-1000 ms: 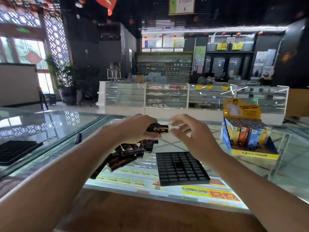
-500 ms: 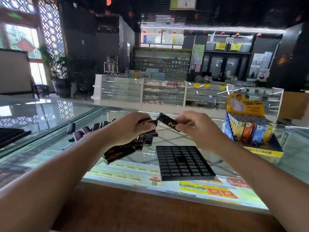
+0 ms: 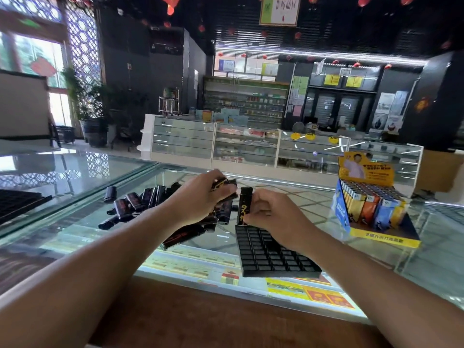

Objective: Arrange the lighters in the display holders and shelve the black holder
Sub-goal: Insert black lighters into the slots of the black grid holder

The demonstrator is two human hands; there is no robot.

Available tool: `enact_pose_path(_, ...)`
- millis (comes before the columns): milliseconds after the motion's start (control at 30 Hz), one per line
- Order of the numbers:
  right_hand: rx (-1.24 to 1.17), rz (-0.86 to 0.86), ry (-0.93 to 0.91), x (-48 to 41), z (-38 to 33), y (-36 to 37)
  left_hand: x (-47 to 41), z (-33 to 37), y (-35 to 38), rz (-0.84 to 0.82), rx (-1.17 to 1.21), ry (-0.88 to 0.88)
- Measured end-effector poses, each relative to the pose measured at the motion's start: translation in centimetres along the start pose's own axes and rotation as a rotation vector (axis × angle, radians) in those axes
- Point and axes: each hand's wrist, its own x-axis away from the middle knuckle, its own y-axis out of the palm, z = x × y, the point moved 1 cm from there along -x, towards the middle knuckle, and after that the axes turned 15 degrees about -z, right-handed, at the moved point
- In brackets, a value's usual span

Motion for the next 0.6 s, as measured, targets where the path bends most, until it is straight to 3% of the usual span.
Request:
enact_pose_path(200, 0.019, -0.006, 0.045, 0.3, -0.3, 0.1, -0.3, 0.6, -0.1, 0.095, 0.654, -0.078)
enact_pose_path(333, 0.132, -0.019, 0.065, 0.5, -0.5, 0.1, -0.1, 1.0, -0.5, 0.122, 0.920, -0.087)
enact_pose_path(467, 0.179, -0.033, 0.091, 0.5, -0.2, 0.3, -0.2, 0.6, -0.6, 0.072, 0.927, -0.069)
enact_pose_path(600, -0.052, 0.102, 0.042, 1.0, -0.5, -0.3, -0.2, 1.1, -1.0, 0.042, 0.762, 0.027)
